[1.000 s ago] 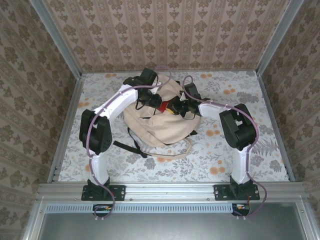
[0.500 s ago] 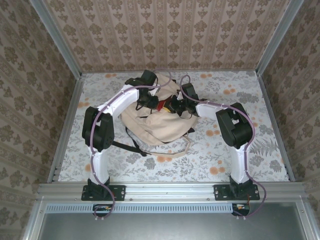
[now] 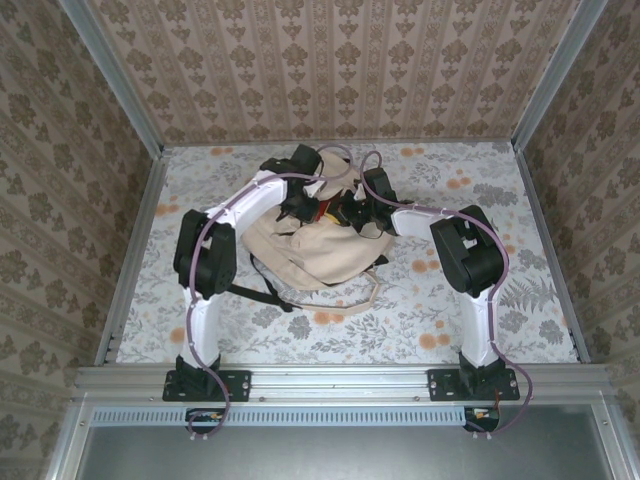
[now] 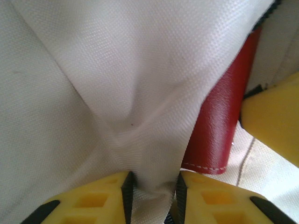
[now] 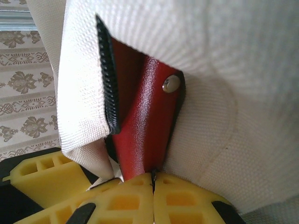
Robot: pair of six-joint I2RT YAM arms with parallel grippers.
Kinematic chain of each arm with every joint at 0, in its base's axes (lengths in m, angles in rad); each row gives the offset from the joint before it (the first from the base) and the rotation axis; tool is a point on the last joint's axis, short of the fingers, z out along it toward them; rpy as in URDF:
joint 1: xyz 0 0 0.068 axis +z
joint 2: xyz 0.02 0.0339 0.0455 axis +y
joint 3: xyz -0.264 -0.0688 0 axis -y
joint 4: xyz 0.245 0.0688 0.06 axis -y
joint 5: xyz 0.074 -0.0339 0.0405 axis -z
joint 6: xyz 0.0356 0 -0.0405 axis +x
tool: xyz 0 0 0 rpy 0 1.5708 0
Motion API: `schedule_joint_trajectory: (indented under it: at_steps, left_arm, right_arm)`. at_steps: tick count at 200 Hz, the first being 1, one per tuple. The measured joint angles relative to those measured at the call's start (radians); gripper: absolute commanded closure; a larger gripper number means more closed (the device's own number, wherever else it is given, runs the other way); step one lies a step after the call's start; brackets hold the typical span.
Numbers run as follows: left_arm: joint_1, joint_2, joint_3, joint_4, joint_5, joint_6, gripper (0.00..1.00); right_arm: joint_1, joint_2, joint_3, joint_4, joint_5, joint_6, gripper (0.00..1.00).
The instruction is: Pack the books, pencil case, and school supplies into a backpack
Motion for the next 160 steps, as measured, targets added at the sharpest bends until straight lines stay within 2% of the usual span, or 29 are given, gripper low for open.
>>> schedule_joint_trajectory:
  at_steps: [46, 75, 125, 160]
  left_arm:
    - [-0.012, 0.016, 0.048, -0.039, -0.067, 0.014, 1.0]
    - [-0.012, 0.002, 0.042, -0.039, -0.021, 0.013, 1.0]
    - [0.005, -0.132, -0.031, 0.007, 0.129, -0.007, 1.0]
    - [0.01, -0.147, -0.071, 0.027, 0.184, -0.03, 1.0]
  right_arm:
    - [0.0, 0.0, -0.016, 0.032, 0.0, 0.003, 0.92]
    - [0.0, 0.0, -0.031, 0.069, -0.008, 0.004, 0.93]
    - [0.001, 0.002, -0.035, 0.108, -0.045, 0.019, 0.92]
    - [0.003, 0.004, -0.035, 0.14, -0.047, 0.031, 0.92]
